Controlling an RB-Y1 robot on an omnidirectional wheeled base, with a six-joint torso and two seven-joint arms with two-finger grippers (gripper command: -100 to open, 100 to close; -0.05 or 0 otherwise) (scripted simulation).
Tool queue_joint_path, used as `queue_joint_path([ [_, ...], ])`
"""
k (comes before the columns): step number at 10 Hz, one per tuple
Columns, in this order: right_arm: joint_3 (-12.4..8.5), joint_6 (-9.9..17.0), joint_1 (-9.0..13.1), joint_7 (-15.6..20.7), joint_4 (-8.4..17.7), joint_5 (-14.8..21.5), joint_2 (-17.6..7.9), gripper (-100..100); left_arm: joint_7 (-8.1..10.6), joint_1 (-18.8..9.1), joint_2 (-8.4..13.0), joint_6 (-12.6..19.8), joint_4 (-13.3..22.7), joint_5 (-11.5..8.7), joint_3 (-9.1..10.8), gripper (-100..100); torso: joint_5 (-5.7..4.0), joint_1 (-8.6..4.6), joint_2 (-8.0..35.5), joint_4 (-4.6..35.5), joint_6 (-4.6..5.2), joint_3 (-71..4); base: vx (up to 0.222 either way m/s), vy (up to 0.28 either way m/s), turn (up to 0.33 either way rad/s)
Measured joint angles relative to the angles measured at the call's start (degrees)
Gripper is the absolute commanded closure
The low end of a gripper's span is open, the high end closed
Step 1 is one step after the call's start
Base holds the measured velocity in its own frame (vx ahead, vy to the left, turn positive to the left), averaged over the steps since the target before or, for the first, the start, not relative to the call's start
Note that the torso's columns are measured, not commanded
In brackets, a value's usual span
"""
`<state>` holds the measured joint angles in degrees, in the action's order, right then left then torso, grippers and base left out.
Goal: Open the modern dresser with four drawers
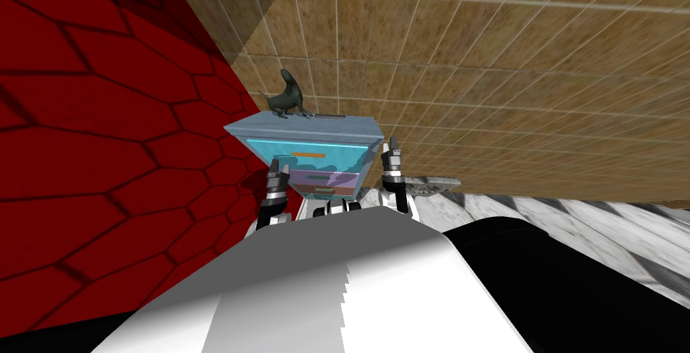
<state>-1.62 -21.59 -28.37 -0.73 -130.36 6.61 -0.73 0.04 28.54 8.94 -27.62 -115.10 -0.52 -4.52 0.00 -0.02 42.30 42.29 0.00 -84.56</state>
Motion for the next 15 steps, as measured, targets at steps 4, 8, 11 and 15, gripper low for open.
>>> queue_joint_path([
  [4, 0.0, 0.0, 0.0, 0.0, 0.0, 0.0, 0.0, 0, 0.13, -1.4, 0.5, -3.7, 7.3, 0.0, -0.71, -100, 0.01, 0.04, 0.0, 0.0, 0.00, 0.0, 0.016, 0.016, -0.049],
  [8, 0.0, 0.0, 0.0, 0.0, 0.0, 0.0, 0.0, 0, 0.18, -2.3, 0.5, -5.8, 12.6, 0.0, -1.25, -100, 0.00, 0.02, 0.0, 0.0, 0.00, 0.0, 0.010, 0.011, -0.029],
  [11, 0.0, 0.0, 0.0, 0.0, 0.0, 0.0, 0.0, 0, 0.24, -3.1, 0.2, -8.0, 17.3, 0.1, -1.77, -100, 0.00, 0.02, 0.0, 0.0, 0.00, 0.0, 0.014, 0.013, -0.040],
  [15, 0.0, 0.0, 0.0, 0.0, 0.0, 0.0, 0.0, 0, 0.30, -4.3, -0.5, -11.4, 24.4, 0.1, -2.43, -100, 0.00, 0.01, 0.0, 0.0, 0.00, 0.0, 0.013, 0.015, -0.041],
])
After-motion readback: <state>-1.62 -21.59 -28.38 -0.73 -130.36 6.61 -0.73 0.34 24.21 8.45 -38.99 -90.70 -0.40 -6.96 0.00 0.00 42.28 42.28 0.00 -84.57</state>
